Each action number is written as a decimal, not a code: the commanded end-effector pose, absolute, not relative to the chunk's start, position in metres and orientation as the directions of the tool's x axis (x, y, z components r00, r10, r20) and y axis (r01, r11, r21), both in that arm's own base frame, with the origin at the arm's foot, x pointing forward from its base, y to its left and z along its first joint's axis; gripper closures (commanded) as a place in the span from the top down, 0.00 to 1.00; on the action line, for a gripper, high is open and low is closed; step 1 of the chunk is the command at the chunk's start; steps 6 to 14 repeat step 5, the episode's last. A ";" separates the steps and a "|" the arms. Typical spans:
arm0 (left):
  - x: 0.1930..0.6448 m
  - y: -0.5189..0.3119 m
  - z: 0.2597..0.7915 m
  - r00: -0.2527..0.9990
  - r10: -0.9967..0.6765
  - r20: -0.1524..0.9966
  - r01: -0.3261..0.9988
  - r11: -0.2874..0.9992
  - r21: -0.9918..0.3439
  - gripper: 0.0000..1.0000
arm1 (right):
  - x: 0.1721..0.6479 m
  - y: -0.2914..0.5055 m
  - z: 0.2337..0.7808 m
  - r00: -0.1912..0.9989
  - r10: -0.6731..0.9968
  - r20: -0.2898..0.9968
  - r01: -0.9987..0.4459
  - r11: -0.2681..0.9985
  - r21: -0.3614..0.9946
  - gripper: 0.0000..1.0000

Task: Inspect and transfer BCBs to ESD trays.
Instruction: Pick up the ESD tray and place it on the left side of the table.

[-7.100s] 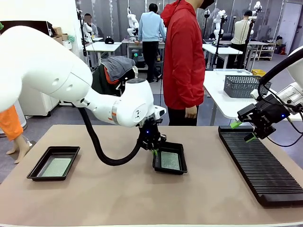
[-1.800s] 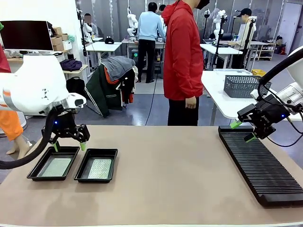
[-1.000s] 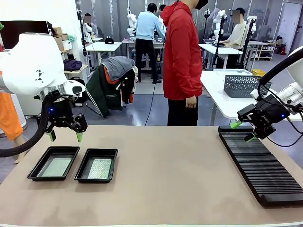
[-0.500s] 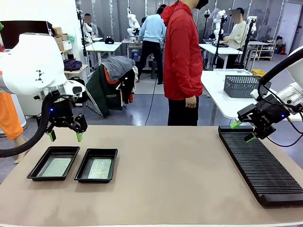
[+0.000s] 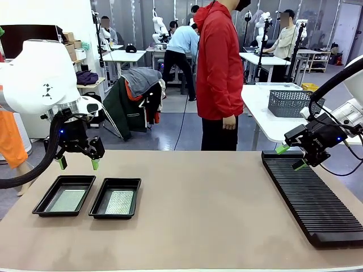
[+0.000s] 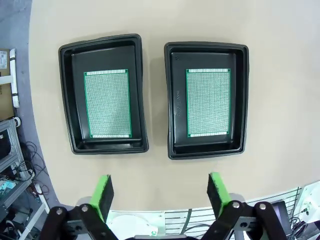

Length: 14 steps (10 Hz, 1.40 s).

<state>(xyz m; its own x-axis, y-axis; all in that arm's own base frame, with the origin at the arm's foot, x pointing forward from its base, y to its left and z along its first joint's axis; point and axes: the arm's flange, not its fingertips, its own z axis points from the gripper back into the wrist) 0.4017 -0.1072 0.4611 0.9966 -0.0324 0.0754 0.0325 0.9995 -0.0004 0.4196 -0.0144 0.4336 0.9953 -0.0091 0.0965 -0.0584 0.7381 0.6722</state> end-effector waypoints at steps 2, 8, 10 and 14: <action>0.401 -0.106 0.459 0.997 -0.029 0.076 0.029 1.000 -0.002 1.00 | 0.418 -0.013 0.433 0.995 -0.033 0.090 -0.036 0.739 0.673 1.00; 0.401 -0.106 0.459 0.997 -0.029 0.076 0.029 1.000 -0.002 1.00 | 0.418 -0.013 0.433 0.995 -0.033 0.090 -0.036 0.739 0.673 1.00; 0.401 -0.106 0.459 0.997 -0.029 0.076 0.029 1.000 -0.002 1.00 | 0.418 -0.013 0.433 0.995 -0.033 0.090 -0.036 0.739 0.673 1.00; 0.401 -0.106 0.459 0.997 -0.029 0.076 0.029 1.000 -0.002 1.00 | 0.418 -0.013 0.433 0.995 -0.033 0.090 -0.036 0.739 0.673 1.00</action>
